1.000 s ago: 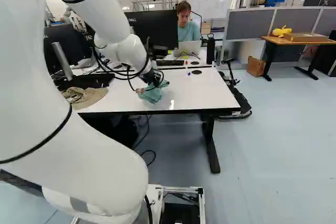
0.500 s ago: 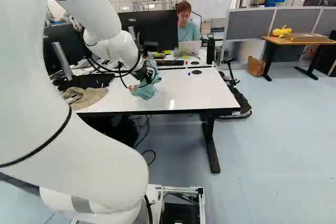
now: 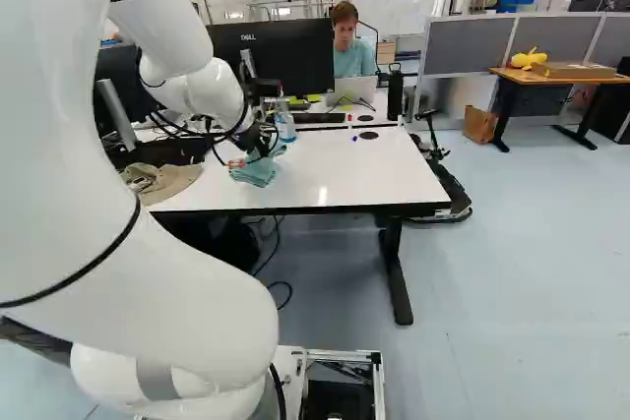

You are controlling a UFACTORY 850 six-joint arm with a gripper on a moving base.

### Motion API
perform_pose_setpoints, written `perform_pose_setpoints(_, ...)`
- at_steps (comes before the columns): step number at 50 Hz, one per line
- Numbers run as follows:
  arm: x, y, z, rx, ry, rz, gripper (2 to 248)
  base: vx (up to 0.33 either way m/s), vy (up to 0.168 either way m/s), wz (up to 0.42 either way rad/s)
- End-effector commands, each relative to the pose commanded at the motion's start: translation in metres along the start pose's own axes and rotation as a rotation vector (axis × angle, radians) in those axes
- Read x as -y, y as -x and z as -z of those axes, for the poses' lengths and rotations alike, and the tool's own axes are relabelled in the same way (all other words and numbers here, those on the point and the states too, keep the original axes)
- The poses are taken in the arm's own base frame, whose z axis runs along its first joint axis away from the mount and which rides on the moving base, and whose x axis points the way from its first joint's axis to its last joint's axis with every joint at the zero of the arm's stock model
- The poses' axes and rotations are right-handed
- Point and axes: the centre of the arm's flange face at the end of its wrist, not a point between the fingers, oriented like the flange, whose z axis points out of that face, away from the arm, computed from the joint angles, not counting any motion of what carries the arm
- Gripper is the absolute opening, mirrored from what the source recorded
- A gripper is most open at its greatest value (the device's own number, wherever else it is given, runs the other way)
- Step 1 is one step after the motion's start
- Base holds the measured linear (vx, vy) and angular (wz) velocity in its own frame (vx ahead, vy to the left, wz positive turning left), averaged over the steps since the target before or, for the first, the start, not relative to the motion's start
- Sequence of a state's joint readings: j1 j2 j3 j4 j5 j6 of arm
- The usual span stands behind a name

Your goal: Clean the table with the green towel

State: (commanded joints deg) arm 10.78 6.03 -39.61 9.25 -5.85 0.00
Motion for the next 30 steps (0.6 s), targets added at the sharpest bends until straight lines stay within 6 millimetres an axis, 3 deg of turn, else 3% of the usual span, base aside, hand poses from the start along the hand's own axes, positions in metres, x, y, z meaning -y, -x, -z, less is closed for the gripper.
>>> perform_pose_setpoints(23, 0.037, 0.002, -0.003, 0.010, -0.053, 0.065, 46, 0.000, 0.000, 0.000)
perform_pose_setpoints(30, 0.038, 0.002, -0.003, 0.011, -0.055, 0.067, 46, 0.000, 0.000, 0.000)
